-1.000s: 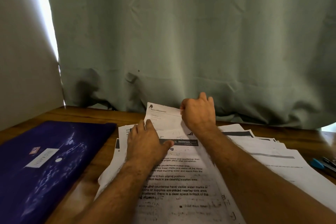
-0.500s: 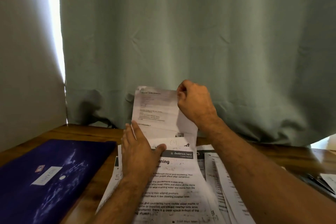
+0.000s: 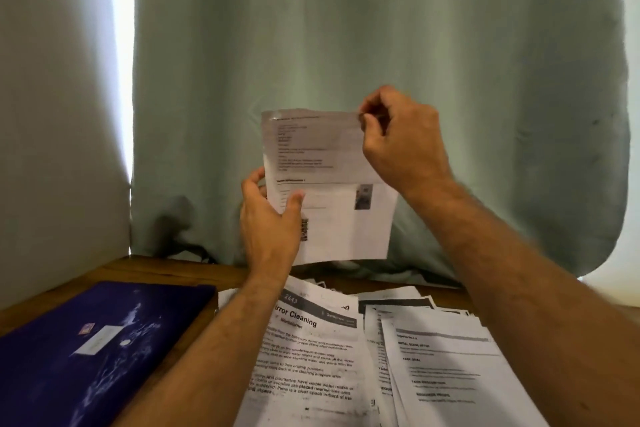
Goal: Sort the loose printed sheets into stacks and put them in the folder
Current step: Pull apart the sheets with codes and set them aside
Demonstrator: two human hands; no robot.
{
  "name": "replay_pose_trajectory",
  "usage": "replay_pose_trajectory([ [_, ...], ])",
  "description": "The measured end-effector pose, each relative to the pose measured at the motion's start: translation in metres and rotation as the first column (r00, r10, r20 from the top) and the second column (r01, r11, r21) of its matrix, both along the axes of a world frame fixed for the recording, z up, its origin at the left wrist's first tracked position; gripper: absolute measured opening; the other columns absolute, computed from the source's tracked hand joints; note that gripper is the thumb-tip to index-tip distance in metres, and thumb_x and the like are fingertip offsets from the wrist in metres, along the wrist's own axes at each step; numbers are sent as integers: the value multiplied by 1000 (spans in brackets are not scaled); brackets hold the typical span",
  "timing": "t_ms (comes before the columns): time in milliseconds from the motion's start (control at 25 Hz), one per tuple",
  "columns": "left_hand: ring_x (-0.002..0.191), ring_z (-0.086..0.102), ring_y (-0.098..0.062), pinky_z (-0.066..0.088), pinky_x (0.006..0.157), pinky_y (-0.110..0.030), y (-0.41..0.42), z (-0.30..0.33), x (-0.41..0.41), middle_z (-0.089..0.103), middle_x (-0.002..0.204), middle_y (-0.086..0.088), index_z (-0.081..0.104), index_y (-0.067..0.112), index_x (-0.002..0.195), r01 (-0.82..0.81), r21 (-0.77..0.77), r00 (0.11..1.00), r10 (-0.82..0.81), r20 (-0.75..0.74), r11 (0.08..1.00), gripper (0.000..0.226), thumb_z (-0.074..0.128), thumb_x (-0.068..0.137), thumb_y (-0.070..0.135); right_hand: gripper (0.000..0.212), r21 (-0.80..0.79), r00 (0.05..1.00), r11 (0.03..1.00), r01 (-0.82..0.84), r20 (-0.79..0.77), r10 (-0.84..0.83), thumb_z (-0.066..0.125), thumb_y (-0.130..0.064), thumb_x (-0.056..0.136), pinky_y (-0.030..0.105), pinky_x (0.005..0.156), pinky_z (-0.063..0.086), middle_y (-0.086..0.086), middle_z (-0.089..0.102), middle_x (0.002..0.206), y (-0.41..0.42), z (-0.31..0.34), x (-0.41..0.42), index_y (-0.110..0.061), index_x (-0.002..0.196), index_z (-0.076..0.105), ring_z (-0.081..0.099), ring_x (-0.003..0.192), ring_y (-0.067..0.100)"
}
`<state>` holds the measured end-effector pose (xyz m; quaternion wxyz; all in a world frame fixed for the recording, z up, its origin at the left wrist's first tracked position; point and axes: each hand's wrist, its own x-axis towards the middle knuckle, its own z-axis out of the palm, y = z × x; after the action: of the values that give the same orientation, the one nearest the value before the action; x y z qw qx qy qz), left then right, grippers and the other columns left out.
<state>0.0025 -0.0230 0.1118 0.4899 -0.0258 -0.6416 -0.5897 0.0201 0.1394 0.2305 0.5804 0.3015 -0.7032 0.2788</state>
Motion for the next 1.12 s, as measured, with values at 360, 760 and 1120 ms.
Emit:
replay_pose_trajectory([
  [360,87,76,-12,61,65,-26,55,32,25,78,99,7,64,21,107,603,253,785,-619,-17,757,17,62,97,8,23,21,994,996,88,-66,-86,55,-7,85,36,85,53,5,69,96,49,37,38,-14,98,72,64,86,18],
  [760,87,77,-24,64,72,-38,114,-89,25,79,97,-8,67,6,111,652,392,382,-728,569,649,17,65,95,3,17,183,734,905,385,534,-420,59,-14,86,28,73,50,8,74,87,132,-128,-20,-13,88,76,66,78,26],
  [1120,75,75,-21,64,65,-32,142,-86,-4,77,85,-9,68,6,98,534,1,337,-214,917,845,43,37,105,36,14,230,379,910,346,852,-360,60,-13,86,33,62,59,-1,66,77,171,-202,-29,-24,78,62,65,70,17],
])
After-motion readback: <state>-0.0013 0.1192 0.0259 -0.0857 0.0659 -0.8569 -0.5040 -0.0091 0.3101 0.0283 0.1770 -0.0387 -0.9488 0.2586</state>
